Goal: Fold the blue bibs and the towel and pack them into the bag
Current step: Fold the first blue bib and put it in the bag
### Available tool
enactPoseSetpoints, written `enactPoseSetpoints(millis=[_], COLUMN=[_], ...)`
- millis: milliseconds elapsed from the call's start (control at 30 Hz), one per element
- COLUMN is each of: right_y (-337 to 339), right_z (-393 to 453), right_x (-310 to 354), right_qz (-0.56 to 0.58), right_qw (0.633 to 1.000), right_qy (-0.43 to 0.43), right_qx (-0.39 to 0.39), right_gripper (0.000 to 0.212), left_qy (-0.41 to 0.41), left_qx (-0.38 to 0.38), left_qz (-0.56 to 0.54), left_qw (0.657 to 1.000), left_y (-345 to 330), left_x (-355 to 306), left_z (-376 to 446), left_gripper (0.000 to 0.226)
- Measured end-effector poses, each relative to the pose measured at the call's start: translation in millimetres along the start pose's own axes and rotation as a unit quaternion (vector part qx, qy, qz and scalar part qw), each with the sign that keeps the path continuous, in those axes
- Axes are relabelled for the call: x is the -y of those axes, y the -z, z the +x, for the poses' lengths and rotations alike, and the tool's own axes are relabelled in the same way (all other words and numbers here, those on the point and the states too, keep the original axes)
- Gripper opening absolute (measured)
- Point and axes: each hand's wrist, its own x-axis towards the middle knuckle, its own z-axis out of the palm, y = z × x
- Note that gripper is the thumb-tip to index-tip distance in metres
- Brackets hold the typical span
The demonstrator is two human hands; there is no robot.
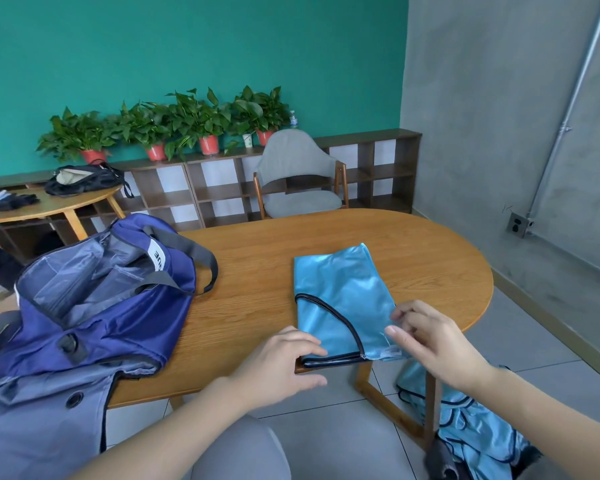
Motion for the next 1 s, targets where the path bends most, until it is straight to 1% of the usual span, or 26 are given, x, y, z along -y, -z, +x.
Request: enactPoseSetpoints(millis=[67, 167, 233, 367, 467, 533, 600, 667, 733, 833, 867, 933, 1000], right_y=[5.1, 6.3, 4.7, 2.1, 0.3, -1.1, -1.3, -1.5, -2.6, -5.5, -6.1, -6.4, -5.4], right_z=[-12.1, -24.4, -25.7, -20.0, -18.4, -18.6, -19.6, -19.2, -18.0, -17.1, -18.1, -20.8, -22.1], right_x=[1.0, -6.5, -11.2, -16.2, -21.0, -19.8, -14.8, -9.3, -6.4, -10.9, -13.5, -15.2, -16.2], right_qz=[-0.044, -0.119, -0.136, -0.192, -0.244, -0.263, -0.245, -0.22, -0.216, -0.246, -0.247, -0.234, -0.246], right_qw=[0.998, 0.986, 0.982, 0.972, 0.957, 0.953, 0.963, 0.968, 0.964, 0.952, 0.951, 0.958, 0.954], right_qy=[0.032, 0.103, 0.112, 0.109, 0.136, 0.136, 0.109, 0.111, 0.138, 0.18, 0.183, 0.162, 0.155], right_qx=[0.032, 0.063, 0.07, 0.083, 0.083, 0.067, 0.019, -0.043, -0.065, -0.012, 0.01, 0.049, 0.072], right_gripper=[0.043, 0.028, 0.032, 0.051, 0.055, 0.054, 0.049, 0.034, 0.018, 0.012, 0.014, 0.025, 0.039], left_qy=[-0.003, -0.003, -0.003, -0.007, -0.004, -0.005, -0.005, -0.003, -0.002, 0.0, 0.001, 0.002, -0.002], left_qx=[-0.004, -0.018, -0.026, -0.027, -0.017, -0.015, -0.017, -0.019, -0.022, -0.024, -0.022, -0.016, -0.014], left_qz=[-0.002, -0.01, -0.016, -0.014, -0.001, 0.011, 0.016, 0.015, 0.015, 0.016, 0.016, 0.018, 0.025], left_qw=[1.0, 1.0, 1.0, 1.0, 1.0, 1.0, 1.0, 1.0, 1.0, 1.0, 1.0, 1.0, 1.0], left_y=[-1.2, -3.4, -4.3, -3.9, -3.0, -2.6, -2.4, -2.7, -2.5, -1.5, -1.3, -0.5, 0.1], left_x=[0.5, 1.7, 1.6, 1.0, 0.9, 0.1, -0.9, -1.1, -2.0, -3.0, -3.4, -3.4, -3.6], left_z=[-0.7, -1.2, -0.9, -0.2, -0.8, -0.7, -0.2, 0.0, 0.0, -0.5, -0.7, -1.1, -1.2], left_gripper=[0.057, 0.054, 0.052, 0.048, 0.046, 0.044, 0.042, 0.04, 0.04, 0.041, 0.042, 0.043, 0.043])
